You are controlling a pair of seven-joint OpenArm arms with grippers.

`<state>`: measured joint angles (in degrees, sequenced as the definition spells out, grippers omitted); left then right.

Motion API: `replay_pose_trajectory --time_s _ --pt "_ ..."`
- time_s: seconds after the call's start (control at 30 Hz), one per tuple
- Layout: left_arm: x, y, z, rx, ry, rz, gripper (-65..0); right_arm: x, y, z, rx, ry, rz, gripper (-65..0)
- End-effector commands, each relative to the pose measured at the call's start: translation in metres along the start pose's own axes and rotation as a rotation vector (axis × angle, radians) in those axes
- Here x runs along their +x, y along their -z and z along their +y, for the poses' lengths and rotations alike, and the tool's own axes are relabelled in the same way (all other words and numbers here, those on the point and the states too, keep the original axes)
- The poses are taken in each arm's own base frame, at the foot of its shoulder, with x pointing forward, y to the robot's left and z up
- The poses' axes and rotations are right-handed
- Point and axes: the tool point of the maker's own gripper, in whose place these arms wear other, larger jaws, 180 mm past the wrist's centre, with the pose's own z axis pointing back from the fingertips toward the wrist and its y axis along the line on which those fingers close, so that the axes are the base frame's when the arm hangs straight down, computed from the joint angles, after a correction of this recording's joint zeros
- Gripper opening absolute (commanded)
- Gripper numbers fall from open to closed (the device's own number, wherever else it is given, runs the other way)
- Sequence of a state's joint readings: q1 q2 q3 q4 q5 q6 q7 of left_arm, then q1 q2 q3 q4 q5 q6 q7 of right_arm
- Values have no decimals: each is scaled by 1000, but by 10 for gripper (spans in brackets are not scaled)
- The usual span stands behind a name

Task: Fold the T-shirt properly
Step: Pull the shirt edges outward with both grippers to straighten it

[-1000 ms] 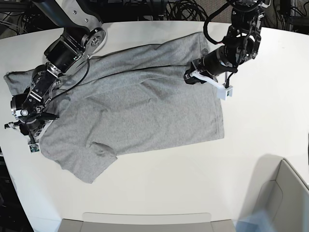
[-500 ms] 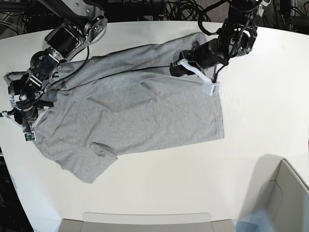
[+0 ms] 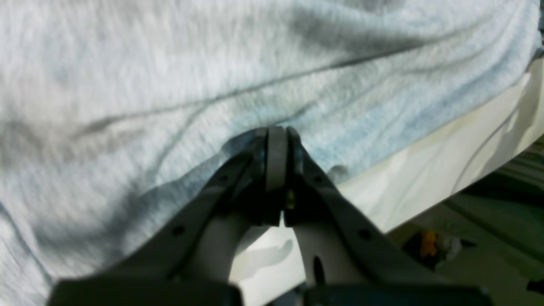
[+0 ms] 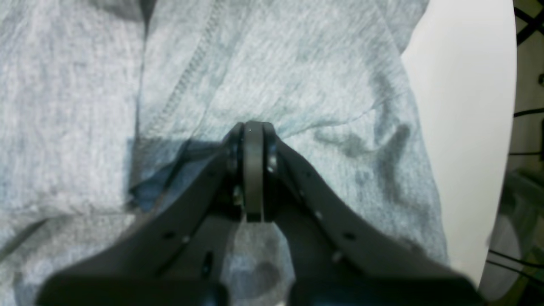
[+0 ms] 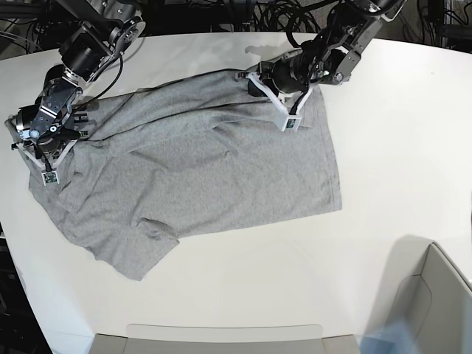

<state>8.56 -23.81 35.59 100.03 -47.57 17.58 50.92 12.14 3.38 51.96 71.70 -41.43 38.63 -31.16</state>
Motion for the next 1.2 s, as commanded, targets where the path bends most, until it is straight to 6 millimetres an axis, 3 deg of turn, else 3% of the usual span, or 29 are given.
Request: replay_pose_trajectory --time_s 0.0,0.13,0.27,0.47,0.77,0.83,0.87,1.0,1.1,1.17 --pt "-1 0 11 45 3 -2 -650 -18 4 20 48 -29 59 -650" --pt "-25 -5 46 126 -35 39 -650 -31 2 59 83 -91 51 -650" --pt "-38 -24 96 234 -64 41 -650 -29 -14 88 84 -105 -3 -650" --pt "-66 -48 177 426 -21 61 -650 -27 -31 86 39 -196 43 -650" --pt "-87 -67 204 489 14 94 -650 -25 -41 62 -29 -199 48 -650" --pt "-85 -68 200 479 19 90 -650 -25 -41 63 -26 -199 44 -650" --pt "-77 -68 188 450 31 66 -650 -25 -41 65 -24 -198 44 -650" --pt "-36 -75 122 297 95 -64 -650 -28 -40 68 -14 -200 50 -650" --pt "-12 -88 84 208 131 -150 -650 -29 -40 67 -14 -200 51 -650" --pt "3 -96 82 208 125 -197 -650 -29 -40 67 -14 -200 51 -650"
